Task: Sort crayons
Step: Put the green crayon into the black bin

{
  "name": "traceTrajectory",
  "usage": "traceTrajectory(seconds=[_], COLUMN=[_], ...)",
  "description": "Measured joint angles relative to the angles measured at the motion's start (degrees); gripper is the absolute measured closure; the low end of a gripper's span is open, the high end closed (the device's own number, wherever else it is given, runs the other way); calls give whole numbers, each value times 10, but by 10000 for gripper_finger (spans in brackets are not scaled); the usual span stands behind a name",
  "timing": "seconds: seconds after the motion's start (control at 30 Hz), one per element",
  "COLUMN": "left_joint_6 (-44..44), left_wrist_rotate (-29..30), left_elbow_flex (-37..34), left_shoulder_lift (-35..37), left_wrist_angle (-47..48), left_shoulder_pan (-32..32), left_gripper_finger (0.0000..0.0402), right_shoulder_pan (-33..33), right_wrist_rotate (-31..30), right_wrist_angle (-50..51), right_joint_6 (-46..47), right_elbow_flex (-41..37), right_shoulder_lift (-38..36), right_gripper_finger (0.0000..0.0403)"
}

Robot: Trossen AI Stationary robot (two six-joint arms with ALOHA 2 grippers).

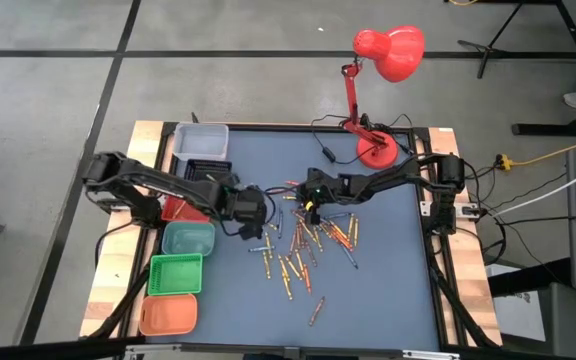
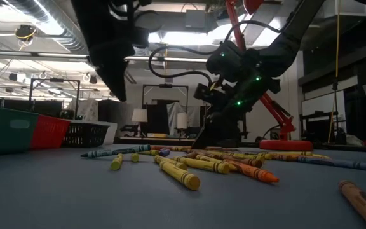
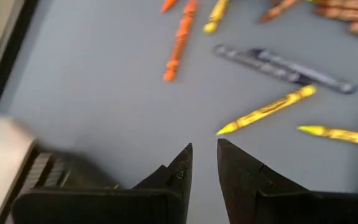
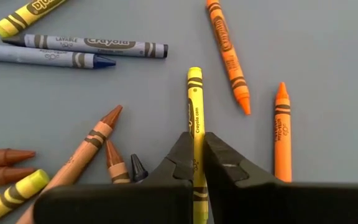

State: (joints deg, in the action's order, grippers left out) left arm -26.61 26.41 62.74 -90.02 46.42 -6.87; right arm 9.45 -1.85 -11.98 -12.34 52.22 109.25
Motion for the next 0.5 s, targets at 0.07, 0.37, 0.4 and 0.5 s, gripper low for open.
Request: traceTrajectory(seconds=[0.07, 0.37, 0.4, 0.5], left_joint_6=[40, 179, 184, 189], left_wrist_rotate=[-12, -57, -60, -67], left_elbow_flex=[0, 0, 0, 0], left_shoulder_lift=[-8, -15, -15, -15], left_wrist_angle=[-30, -132, -137, -141], left_shoulder_pan=[1, 6, 7, 11], left_gripper_finger=[343, 343, 343, 343], right_shoulder_pan=[0, -1, -1, -1], right_wrist_rotate=[5, 131, 149, 199], right_wrist_angle=[6, 2, 2, 1], right_joint_6=[0, 0, 0, 0], right_elbow_flex=[6, 55, 61, 78], right_shoulder_lift=[-1, -2, -2, -2], right_gripper_finger=[389, 389, 389, 388])
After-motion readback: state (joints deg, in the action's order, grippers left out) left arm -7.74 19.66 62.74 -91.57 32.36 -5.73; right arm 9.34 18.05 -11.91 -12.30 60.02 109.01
